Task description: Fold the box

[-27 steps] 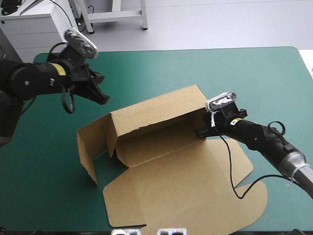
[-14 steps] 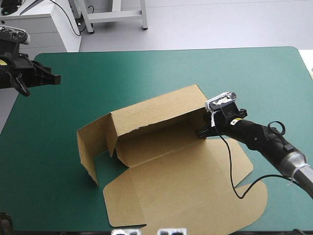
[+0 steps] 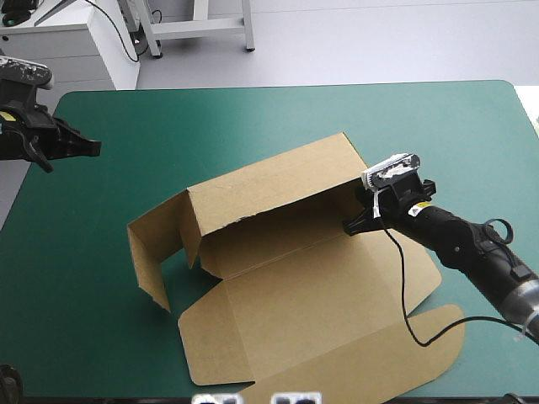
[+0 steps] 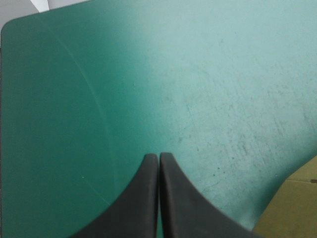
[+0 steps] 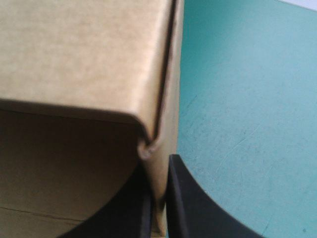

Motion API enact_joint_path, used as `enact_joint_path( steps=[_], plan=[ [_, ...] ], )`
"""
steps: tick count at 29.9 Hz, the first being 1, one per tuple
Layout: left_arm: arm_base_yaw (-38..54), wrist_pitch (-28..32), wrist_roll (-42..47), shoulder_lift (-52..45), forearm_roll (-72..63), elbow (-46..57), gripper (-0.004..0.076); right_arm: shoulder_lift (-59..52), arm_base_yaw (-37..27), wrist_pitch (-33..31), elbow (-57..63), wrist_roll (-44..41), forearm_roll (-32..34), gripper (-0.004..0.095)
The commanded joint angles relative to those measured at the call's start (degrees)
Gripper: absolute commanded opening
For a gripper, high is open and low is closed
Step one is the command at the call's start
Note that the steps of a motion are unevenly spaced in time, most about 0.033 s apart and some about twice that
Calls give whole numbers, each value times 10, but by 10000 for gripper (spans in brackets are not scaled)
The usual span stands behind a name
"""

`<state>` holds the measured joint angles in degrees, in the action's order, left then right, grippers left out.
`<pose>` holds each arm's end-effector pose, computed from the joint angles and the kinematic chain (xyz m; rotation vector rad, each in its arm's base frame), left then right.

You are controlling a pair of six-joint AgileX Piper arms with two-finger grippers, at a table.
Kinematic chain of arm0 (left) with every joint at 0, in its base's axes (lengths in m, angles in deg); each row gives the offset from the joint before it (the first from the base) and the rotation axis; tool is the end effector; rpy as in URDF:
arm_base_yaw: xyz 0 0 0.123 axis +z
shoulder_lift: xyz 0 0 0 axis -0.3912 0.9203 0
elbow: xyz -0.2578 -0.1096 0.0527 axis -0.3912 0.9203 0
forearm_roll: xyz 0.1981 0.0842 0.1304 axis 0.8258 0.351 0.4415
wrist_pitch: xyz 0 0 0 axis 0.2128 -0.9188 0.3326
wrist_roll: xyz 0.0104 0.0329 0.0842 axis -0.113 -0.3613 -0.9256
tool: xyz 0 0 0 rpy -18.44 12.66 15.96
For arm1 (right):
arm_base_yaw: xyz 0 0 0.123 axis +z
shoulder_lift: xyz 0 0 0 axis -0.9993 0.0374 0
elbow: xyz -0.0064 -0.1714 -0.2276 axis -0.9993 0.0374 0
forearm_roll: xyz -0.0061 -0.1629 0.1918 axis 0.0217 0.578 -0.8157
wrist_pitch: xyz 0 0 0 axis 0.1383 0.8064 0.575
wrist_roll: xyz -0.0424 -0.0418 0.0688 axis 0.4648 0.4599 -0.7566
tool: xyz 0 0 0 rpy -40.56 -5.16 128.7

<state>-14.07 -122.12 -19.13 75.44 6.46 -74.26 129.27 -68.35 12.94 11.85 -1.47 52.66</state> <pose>0.2606 0.0181 0.4705 0.3634 2.3037 -0.0389 0.2409 0.0973 0.3109 -0.5032 1.9995 0.2897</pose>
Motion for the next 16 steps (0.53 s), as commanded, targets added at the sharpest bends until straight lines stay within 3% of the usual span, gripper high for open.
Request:
enact_joint_path(
  steps=[1,9,16],
  plan=[
    [0,27,7,-17,-8,20,-9,-34,-7,7,-28,-15,-7,-18],
    [0,55,8,-17,-9,49,-9,-26,-82,-162,-121,-83,15,-18],
    [0,59,8,-17,-11,49,-9,82,-85,-356,-274,-214,130,-18]
  ],
)
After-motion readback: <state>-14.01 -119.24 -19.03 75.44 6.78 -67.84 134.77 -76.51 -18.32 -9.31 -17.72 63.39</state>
